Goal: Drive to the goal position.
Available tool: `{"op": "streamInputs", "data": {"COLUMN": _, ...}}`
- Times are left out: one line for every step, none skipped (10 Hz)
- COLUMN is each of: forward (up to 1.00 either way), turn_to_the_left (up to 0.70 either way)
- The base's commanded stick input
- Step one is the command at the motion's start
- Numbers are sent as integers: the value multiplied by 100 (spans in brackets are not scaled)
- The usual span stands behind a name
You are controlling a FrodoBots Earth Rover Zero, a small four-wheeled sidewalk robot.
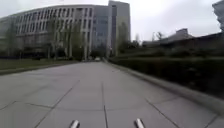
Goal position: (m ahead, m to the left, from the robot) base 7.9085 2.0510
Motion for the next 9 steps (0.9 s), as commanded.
{"op": "streamInputs", "data": {"forward": 85, "turn_to_the_left": 0}}
{"op": "streamInputs", "data": {"forward": 85, "turn_to_the_left": 0}}
{"op": "streamInputs", "data": {"forward": 85, "turn_to_the_left": 0}}
{"op": "streamInputs", "data": {"forward": 85, "turn_to_the_left": 0}}
{"op": "streamInputs", "data": {"forward": 85, "turn_to_the_left": 0}}
{"op": "streamInputs", "data": {"forward": 85, "turn_to_the_left": 0}}
{"op": "streamInputs", "data": {"forward": 85, "turn_to_the_left": 0}}
{"op": "streamInputs", "data": {"forward": 85, "turn_to_the_left": 0}}
{"op": "streamInputs", "data": {"forward": 85, "turn_to_the_left": 0}}
